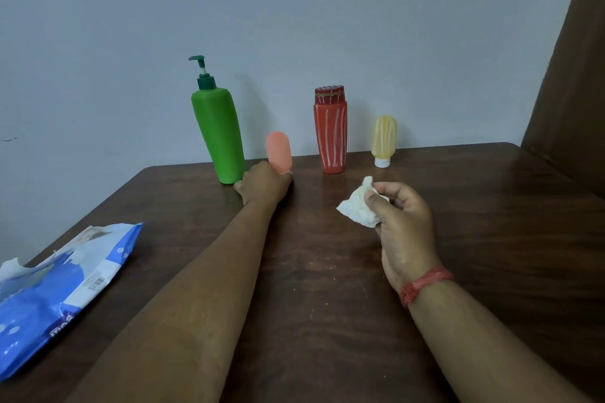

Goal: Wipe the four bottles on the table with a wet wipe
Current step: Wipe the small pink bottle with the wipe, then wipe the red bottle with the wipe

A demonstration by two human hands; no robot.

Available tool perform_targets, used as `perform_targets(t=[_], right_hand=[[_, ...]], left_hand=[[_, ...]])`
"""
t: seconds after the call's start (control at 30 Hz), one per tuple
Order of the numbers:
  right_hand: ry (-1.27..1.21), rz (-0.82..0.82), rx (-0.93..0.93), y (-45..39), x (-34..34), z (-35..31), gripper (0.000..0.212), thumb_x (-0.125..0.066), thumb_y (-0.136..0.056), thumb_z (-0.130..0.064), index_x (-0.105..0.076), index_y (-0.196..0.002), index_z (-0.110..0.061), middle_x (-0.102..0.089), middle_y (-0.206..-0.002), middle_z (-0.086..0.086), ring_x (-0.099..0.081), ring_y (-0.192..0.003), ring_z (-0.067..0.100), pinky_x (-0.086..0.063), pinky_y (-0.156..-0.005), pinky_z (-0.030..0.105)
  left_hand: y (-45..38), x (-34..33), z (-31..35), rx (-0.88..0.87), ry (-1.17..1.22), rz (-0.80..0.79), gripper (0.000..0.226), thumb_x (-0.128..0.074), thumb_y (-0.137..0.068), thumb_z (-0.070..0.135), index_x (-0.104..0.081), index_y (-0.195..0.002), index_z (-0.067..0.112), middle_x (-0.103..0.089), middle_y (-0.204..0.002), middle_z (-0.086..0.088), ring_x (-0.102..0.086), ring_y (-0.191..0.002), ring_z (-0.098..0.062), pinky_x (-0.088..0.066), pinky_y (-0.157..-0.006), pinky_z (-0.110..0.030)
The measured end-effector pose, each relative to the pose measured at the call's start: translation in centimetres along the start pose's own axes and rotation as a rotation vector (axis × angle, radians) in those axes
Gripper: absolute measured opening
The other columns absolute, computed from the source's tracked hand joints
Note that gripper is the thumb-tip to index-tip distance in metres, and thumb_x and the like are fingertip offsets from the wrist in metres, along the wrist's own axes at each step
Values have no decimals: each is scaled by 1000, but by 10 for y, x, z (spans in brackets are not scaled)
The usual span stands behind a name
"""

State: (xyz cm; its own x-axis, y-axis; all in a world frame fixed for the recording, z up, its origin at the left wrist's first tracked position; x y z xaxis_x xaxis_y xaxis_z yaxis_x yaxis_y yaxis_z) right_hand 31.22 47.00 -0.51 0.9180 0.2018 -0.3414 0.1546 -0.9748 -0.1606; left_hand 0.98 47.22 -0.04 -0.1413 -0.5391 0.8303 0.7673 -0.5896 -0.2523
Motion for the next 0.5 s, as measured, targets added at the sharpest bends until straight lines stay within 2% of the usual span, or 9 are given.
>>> perform_targets(t=[0.1,0.3,0.43,0.5], right_hand=[[3,-3,-4,0,-1,1,13,-69,-90,-5,-72,-85,-17,-76,-87,4,-73,-92,27,-58,-89,49],[4,-14,-14,2,-2,0,12,-69,-90,-6,-72,-86,-17,-76,-87,1,-73,-92,24,-59,-88,44],[15,-20,-21,3,-3,-1,14,-70,-90,-7,-72,-87,-20,-76,-90,-2,-73,-93,18,-59,-85,39],[11,-9,-25,3,-2,-2,14,-69,-90,-6,-72,-87,-19,-76,-89,-2,-73,-92,18,-59,-84,38]], left_hand=[[-2,-1,-1,0,-3,1,43,-60,-85,49,-65,-110,14,-69,-107,-8,-62,-102,-31,-35,-88,-43],[1,2,1,-3,0,6,45,-61,-86,50,-65,-112,13,-69,-107,-8,-62,-103,-32,-38,-92,-44],[5,4,-4,28,28,-16,63,-65,-76,67,-69,-108,12,-70,-104,-8,-66,-98,-31,-49,-93,-45],[10,5,-5,19,28,-17,62,-63,-75,69,-71,-101,14,-71,-99,-6,-66,-92,-28,-52,-89,-44]])
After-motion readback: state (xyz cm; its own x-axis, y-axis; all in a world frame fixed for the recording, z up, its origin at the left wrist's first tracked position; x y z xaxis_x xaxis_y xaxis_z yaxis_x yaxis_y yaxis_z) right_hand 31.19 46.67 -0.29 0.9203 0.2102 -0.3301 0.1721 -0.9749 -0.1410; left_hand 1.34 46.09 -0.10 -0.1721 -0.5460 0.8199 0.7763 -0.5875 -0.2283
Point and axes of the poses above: each hand's wrist, its own y-axis away from the middle knuckle, its own x-axis out of the back of the hand, z = x × y, the point moved 8 cm from there along -y, towards the middle knuckle
